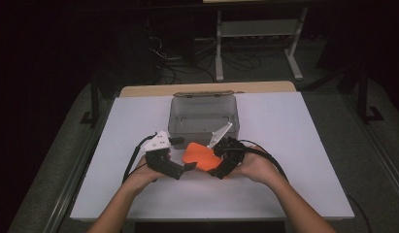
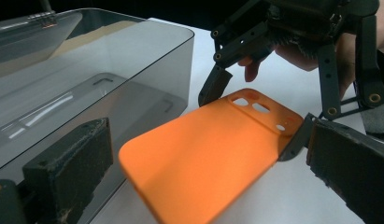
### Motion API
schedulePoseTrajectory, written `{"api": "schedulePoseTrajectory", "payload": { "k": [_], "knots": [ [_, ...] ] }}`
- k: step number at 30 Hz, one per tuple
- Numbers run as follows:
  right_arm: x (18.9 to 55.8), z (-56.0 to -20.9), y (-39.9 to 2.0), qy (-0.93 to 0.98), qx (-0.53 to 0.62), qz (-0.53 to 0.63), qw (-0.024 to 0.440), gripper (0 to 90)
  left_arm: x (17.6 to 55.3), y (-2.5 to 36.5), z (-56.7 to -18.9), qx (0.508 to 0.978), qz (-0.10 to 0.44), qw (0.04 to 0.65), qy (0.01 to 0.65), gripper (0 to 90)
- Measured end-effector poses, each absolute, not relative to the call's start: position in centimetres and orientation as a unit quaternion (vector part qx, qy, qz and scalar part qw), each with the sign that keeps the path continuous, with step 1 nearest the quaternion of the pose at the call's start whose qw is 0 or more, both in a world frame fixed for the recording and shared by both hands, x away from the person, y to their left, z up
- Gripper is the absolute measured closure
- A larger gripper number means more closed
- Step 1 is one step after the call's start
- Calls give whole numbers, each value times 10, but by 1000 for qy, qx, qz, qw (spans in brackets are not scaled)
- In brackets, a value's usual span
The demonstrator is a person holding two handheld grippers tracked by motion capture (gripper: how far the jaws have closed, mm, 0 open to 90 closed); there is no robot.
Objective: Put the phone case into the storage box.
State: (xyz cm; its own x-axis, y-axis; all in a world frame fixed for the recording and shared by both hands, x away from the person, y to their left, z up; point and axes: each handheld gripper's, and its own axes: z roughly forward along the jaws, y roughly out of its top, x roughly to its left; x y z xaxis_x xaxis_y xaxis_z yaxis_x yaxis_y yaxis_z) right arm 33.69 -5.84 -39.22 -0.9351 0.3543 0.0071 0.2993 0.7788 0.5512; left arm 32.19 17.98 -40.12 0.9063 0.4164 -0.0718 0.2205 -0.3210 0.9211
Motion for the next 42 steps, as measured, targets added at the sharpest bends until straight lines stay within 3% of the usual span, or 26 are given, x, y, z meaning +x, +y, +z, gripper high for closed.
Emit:
{"api": "schedulePoseTrajectory", "payload": {
  "k": [11,42],
  "knots": [
    [337,-392,-59,942,172,283,49,151,322,176,-406,811,95,545,192,3],
    [336,-392,-61,943,174,280,53,151,313,178,-407,844,175,495,111,4]
  ]
}}
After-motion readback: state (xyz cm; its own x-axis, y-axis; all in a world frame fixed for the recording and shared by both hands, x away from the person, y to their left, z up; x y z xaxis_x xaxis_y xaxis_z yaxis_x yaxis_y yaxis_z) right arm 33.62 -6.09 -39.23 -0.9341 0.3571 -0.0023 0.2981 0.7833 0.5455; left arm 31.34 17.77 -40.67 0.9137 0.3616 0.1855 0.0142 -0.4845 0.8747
